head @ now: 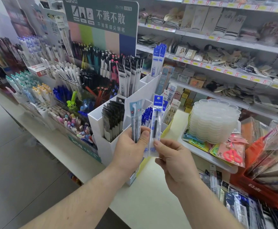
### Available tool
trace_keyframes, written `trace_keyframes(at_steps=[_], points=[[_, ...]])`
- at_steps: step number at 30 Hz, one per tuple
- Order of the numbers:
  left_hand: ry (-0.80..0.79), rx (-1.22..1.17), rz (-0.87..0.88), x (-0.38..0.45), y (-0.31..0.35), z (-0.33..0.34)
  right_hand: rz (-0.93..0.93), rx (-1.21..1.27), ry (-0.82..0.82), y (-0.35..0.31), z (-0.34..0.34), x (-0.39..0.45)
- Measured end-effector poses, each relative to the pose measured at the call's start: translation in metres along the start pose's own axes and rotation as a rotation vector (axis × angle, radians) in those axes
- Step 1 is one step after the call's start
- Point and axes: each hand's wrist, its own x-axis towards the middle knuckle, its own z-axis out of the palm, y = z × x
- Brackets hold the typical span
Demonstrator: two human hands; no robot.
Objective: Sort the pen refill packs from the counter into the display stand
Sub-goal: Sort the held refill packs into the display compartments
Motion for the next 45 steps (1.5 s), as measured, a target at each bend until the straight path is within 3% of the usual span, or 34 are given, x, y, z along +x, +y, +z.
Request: trace_keyframes(at_steps=[12, 20, 26, 33, 35, 40, 45], points=[[0.038, 0.049, 0.031, 0.001, -0.005, -0.012, 0.132, 0.055, -0.060, -0.006, 0.009, -0.003], [-0.074, -0.012, 0.018, -0.002, -0.003, -0.012, 0.116, -0.079, -0.120, -0.005, 0.010, 0.003], [-0.131, 0.105, -0.035, 0.000, -0.004, -0.023, -0.031, -0.390, -0.123, -0.011, -0.002, 0.016], [-0.243, 0.147, -0.111, -0.001, 0.007, -0.021, -0.078, -0.340, -0.204, -0.021, -0.005, 0.041], [-0.192, 0.200, -0.127, 0.003, 0.005, -0.023, -0.124, -0.348, -0.183, -0.021, -0.006, 0.050], [0.000, 0.205, -0.173, 0.014, 0.005, -0.032, -0.296, -0.272, 0.068, -0.040, -0.019, 0.091], [0.021, 0.162, -0.215, 0.013, 0.010, -0.030, -0.449, -0.596, 0.080, -0.028, -0.011, 0.109]])
